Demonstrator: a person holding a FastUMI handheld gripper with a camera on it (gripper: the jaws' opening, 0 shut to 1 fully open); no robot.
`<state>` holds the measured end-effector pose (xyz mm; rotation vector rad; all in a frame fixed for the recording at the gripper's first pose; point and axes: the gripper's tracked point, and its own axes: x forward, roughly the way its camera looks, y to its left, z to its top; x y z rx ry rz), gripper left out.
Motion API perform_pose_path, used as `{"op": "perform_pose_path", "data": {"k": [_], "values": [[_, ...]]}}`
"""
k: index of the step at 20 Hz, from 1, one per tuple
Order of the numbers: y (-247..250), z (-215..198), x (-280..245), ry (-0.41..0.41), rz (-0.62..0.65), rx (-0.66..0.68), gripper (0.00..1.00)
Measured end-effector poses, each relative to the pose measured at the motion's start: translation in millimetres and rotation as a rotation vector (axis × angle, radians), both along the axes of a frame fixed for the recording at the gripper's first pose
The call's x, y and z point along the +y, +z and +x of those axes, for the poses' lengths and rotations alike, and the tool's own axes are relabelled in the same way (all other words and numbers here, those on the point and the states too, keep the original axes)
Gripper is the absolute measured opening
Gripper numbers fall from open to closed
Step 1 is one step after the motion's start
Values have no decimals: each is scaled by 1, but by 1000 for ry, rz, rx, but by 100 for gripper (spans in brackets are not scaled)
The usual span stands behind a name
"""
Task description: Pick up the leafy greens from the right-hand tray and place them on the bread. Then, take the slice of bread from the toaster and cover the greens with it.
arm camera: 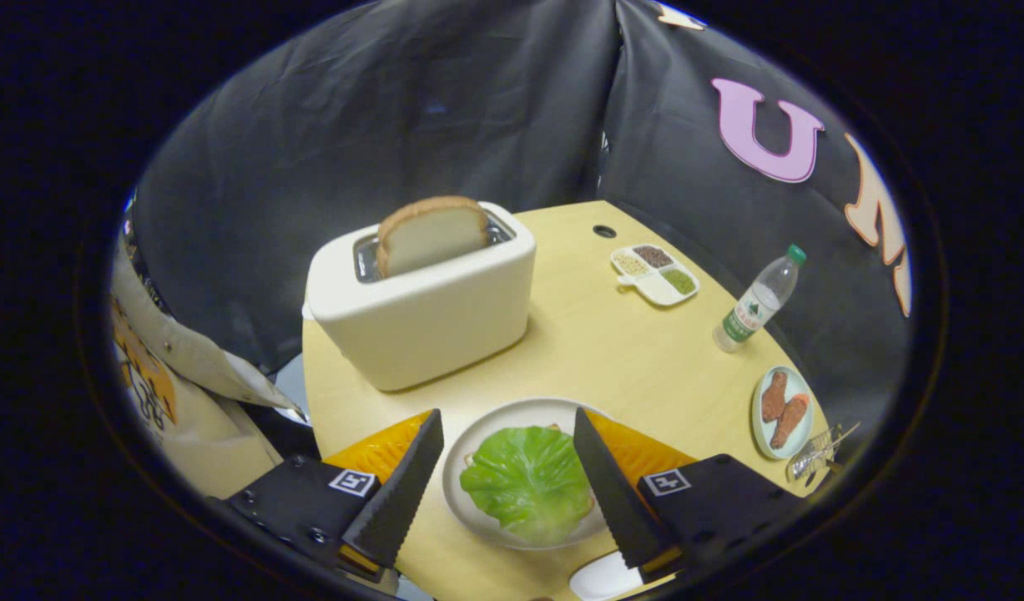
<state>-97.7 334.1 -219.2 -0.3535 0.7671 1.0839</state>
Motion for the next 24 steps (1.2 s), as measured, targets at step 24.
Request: {"op": "perform_pose_path", "data": {"k": [24], "values": [[57, 13, 139, -138, 219, 234, 97]]}}
